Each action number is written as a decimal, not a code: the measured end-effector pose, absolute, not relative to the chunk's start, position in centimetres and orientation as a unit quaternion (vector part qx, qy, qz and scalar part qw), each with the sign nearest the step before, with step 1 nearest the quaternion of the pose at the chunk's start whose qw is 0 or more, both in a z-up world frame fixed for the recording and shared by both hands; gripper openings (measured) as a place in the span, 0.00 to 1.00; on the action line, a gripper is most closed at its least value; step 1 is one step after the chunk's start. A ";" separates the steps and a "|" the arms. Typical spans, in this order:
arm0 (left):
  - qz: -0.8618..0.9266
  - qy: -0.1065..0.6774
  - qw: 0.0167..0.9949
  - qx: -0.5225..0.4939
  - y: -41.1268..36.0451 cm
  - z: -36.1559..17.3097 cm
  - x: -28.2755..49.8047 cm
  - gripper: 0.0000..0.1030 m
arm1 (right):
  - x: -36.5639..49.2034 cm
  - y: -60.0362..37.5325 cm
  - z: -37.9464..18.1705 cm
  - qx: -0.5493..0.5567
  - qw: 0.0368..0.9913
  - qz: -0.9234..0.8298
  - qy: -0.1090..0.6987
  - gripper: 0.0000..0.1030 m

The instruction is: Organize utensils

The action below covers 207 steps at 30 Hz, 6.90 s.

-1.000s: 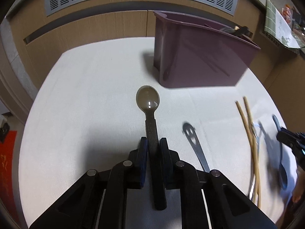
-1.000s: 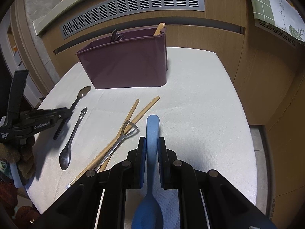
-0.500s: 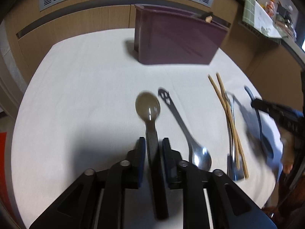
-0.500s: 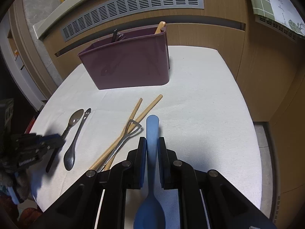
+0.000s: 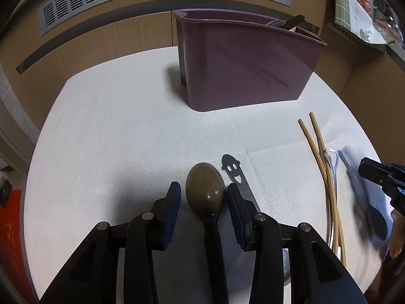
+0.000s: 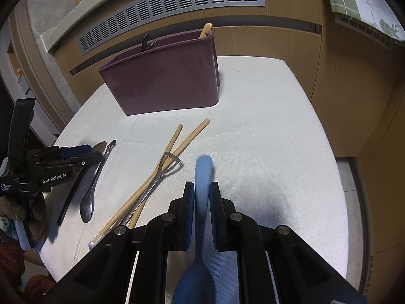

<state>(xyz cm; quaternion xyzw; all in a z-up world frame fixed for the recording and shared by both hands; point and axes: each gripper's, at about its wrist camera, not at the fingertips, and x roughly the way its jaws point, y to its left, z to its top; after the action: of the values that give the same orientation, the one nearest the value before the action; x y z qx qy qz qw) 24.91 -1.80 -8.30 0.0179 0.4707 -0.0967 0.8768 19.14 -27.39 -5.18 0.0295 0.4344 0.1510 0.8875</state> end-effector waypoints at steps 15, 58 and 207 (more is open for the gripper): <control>-0.112 0.410 0.904 -0.048 0.0 -5.0 20.7 0.33 | 20.0 -26.6 -6.6 -0.013 0.877 0.136 0.461 0.14; -0.138 0.102 0.980 -0.102 1.3 15.8 19.1 0.33 | 20.3 -26.6 15.1 0.026 0.969 0.179 0.170 0.10; -0.076 0.444 0.892 -0.042 2.3 -5.3 16.5 0.42 | 17.3 -18.3 -6.1 -0.233 0.805 0.358 0.411 0.19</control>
<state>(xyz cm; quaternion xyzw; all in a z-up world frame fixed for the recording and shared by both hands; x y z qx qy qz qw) 16.51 2.26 -5.26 -0.0419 0.4439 -0.0764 0.8918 17.34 -18.35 -6.12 -0.2333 0.4115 0.3584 0.8049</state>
